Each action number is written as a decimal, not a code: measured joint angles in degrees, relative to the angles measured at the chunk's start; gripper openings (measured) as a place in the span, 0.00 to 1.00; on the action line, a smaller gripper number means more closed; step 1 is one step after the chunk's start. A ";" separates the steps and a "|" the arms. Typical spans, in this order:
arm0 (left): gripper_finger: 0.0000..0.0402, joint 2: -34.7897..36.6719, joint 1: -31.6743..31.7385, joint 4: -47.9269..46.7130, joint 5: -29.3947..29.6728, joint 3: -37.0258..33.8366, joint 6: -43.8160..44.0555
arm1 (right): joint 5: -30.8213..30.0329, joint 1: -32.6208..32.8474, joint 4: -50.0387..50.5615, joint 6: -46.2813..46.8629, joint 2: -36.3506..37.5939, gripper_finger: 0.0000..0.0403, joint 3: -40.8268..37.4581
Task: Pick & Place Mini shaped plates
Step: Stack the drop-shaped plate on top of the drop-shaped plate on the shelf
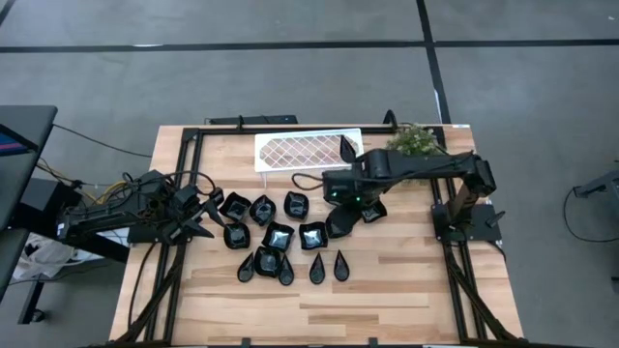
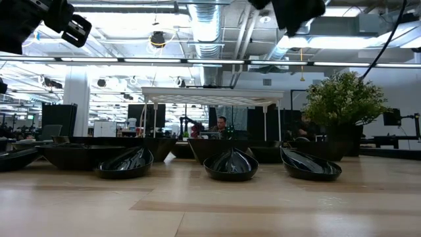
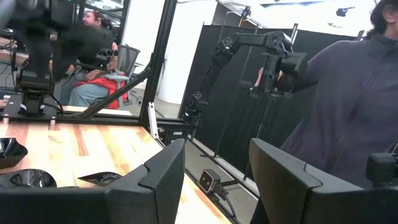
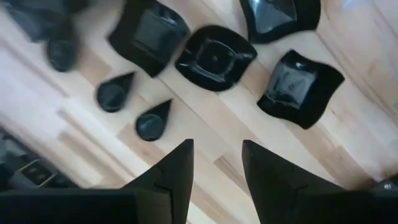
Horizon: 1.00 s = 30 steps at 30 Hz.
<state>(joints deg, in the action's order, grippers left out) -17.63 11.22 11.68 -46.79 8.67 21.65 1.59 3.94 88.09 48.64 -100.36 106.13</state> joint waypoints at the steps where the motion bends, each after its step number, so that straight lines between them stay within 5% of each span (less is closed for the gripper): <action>1: 0.45 -0.01 0.00 0.00 0.00 0.00 0.00 | 0.08 0.32 -0.22 0.50 -0.10 0.33 -1.19; 30: 0.45 -0.02 0.00 0.00 0.00 0.00 0.00 | 9.11 9.04 -27.94 17.34 -0.02 0.33 -29.70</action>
<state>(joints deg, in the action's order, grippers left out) -17.65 11.22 11.68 -46.78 8.67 21.65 10.70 12.98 60.15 65.98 -100.38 76.43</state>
